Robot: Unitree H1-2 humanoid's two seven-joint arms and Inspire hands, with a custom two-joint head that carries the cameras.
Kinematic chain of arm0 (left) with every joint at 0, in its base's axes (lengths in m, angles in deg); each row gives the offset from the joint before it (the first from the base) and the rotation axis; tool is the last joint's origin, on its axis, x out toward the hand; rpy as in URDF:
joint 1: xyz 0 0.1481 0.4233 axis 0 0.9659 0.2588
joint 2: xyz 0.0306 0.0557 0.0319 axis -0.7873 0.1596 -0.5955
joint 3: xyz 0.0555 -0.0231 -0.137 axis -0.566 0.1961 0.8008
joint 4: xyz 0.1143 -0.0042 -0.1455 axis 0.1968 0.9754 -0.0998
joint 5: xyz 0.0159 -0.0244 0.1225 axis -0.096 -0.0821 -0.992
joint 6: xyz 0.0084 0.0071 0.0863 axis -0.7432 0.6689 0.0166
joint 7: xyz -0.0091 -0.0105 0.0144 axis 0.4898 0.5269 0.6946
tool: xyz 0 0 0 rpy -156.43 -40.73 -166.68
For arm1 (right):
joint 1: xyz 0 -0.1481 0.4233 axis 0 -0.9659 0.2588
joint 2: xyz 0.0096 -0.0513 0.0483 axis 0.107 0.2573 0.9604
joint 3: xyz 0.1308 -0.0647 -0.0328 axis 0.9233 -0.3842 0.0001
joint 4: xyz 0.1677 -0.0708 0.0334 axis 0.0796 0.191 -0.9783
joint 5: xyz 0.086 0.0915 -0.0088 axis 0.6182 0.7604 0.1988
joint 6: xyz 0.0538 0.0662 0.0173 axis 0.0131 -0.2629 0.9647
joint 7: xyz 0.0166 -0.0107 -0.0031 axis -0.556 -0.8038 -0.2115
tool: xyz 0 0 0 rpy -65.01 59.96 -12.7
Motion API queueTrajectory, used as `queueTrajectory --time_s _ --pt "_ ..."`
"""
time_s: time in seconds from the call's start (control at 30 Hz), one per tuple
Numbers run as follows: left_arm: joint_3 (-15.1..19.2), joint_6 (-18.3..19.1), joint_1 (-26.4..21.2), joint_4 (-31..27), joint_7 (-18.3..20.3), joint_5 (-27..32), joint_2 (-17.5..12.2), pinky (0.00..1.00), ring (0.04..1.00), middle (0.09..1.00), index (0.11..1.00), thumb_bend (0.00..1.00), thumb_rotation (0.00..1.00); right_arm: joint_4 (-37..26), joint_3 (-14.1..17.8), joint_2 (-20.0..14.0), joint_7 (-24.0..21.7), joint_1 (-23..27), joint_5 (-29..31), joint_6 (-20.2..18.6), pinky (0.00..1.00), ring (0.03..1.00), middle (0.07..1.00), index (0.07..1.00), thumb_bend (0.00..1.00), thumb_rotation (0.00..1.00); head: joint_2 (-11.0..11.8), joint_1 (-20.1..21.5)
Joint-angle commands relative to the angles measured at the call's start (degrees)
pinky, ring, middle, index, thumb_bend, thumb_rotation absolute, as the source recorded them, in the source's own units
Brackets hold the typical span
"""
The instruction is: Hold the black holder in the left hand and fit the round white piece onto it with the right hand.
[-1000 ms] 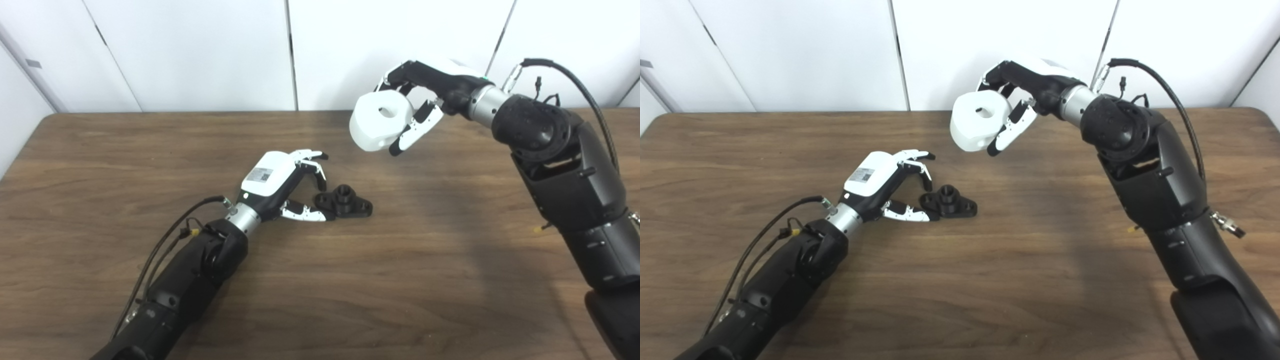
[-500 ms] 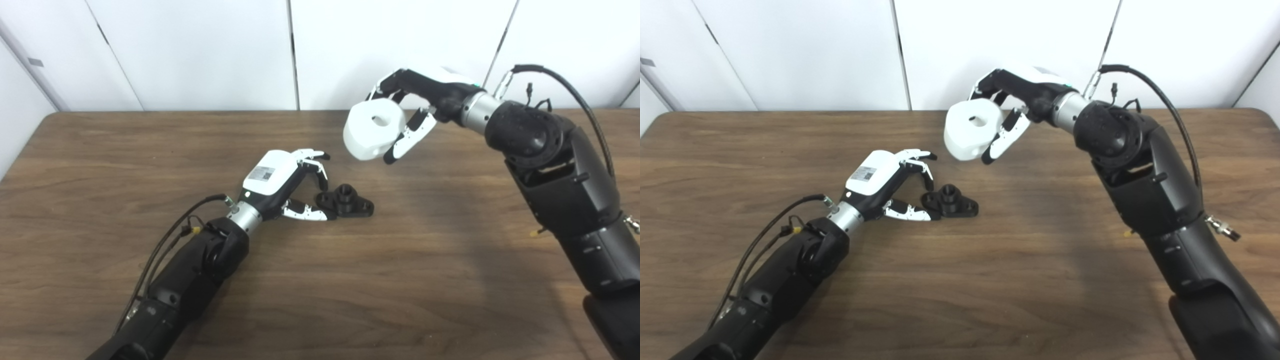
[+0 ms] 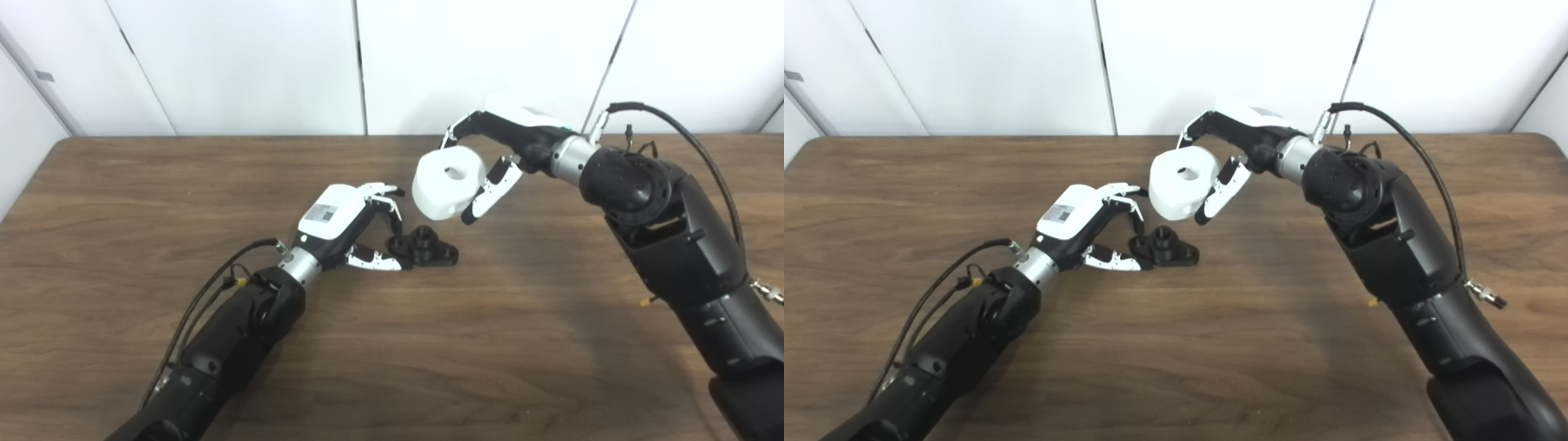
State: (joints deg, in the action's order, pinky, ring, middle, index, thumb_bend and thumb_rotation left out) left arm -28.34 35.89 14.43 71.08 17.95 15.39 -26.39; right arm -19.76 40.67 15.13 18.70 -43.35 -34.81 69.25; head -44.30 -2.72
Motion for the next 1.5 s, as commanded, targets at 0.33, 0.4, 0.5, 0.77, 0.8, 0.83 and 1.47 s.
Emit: queueTrajectory --time_s 0.33,0.4,0.5,0.77,0.8,0.83,1.47 --pt "-1.09 3.65 0.82 3.51 2.59 -2.25 -1.56 0.66 0.855 0.837 0.479 0.52 0.07 0.6 0.05 0.48 0.8 1.92 0.95 2.69 0.74 0.77 0.733 0.48 0.52 0.12 -0.05 -0.42" --pt "-1.09 3.89 0.88 3.32 2.71 -2.3 -1.55 0.67 0.858 0.839 0.479 0.52 0.07 0.82 -0.08 0.67 0.95 1.74 0.84 2.96 0.72 0.762 0.735 0.48 0.52 0.13 -0.08 -0.47" --pt "-1.1 4.13 0.94 3.12 2.98 -2.32 -1.58 0.67 0.86 0.841 0.479 0.52 0.07 0.92 -0.17 1.09 1.05 1.55 1.0 2.91 0.72 0.762 0.736 0.48 0.52 0.13 -0.11 -0.46" --pt "-1.08 3.8 1.02 3.16 2.39 -2.28 -1.48 0.67 0.856 0.837 0.479 0.52 0.07 1.31 -0.91 1.58 1.44 1.48 0.2 3.44 0.72 0.766 0.734 0.48 0.52 0.13 -0.21 -0.53" --pt "-1.06 3.83 1.06 3.07 2.45 -2.24 -1.47 0.67 0.856 0.837 0.479 0.52 0.07 1.33 -0.92 1.67 1.4 1.43 0.29 3.32 0.72 0.769 0.735 0.48 0.52 0.13 -0.23 -0.51" --pt "-1.06 3.89 1.09 3.0 2.47 -2.28 -1.46 0.67 0.856 0.837 0.479 0.52 0.07 1.41 -0.89 1.78 1.45 1.36 0.44 3.44 0.72 0.771 0.736 0.48 0.52 0.13 -0.23 -0.51" --pt "-1.02 4.64 1.25 2.42 3.22 -2.09 -1.4 0.68 0.859 0.838 0.478 0.52 0.07 1.99 -1.4 3.13 1.36 0.63 0.17 2.92 0.74 0.778 0.733 0.479 0.52 0.13 -0.65 -0.56"
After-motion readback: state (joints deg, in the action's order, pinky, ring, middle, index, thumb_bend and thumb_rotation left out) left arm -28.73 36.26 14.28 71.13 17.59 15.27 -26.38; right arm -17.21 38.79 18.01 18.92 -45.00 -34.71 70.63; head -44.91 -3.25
